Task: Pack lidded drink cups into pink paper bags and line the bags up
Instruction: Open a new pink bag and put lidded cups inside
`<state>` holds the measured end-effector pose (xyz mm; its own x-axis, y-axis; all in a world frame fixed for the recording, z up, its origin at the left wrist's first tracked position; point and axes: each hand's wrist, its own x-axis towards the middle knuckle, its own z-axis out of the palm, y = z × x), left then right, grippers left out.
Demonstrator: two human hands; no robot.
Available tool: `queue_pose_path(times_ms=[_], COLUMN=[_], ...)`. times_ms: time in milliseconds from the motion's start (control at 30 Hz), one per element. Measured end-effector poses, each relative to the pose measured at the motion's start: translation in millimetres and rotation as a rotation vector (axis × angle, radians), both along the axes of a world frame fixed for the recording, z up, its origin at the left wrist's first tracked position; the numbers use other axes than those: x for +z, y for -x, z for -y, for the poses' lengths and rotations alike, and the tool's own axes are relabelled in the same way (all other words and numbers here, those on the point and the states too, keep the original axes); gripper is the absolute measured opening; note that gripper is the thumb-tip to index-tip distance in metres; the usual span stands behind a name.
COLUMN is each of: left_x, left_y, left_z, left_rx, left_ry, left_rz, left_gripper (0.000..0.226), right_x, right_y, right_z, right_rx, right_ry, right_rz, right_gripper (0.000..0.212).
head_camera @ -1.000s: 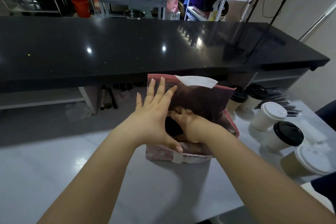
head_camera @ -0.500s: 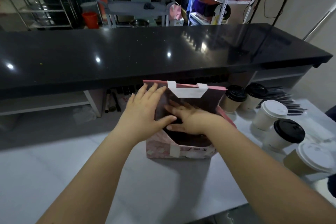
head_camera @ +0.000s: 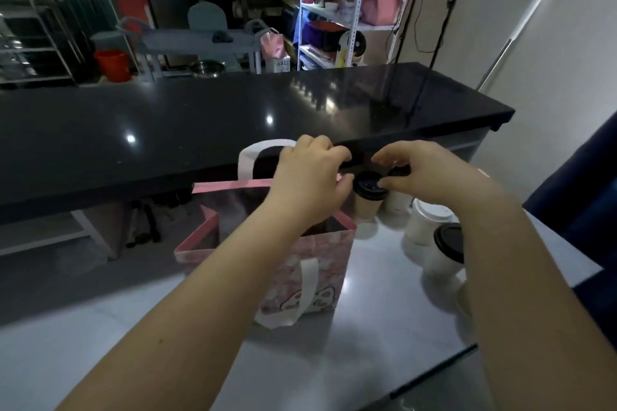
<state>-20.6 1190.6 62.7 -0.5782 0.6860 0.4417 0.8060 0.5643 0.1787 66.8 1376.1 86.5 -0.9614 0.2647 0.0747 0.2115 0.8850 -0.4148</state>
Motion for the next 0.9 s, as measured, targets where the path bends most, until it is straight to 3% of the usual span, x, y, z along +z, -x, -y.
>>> queue_pose_path(times_ms=[400,633,800,900], left_x=[-56,-75,-83,-83], left_y=[12,33,35,30], left_z=[-125,-144,-147,-148], left_rx=[0.152,0.253,0.277,0.309], left_ry=[0.356,0.458,0.473,0.434], left_rz=[0.046,0.000,0.011,0.010], left_gripper=[0.037,0.045,0.046,0.039], right_x=[-82,-141,-169,-169], right_y=[45,122,125,114], right_z=[-115,-133,-129,-132], right_rx=[0.124,0.316,0.361,0.399], right_ry=[-0.010,-0.297,-0.338,-0.358], right_rz=[0.178,0.384,0.332,0.230], right_gripper=[0.063,0.090,0.072,0.074])
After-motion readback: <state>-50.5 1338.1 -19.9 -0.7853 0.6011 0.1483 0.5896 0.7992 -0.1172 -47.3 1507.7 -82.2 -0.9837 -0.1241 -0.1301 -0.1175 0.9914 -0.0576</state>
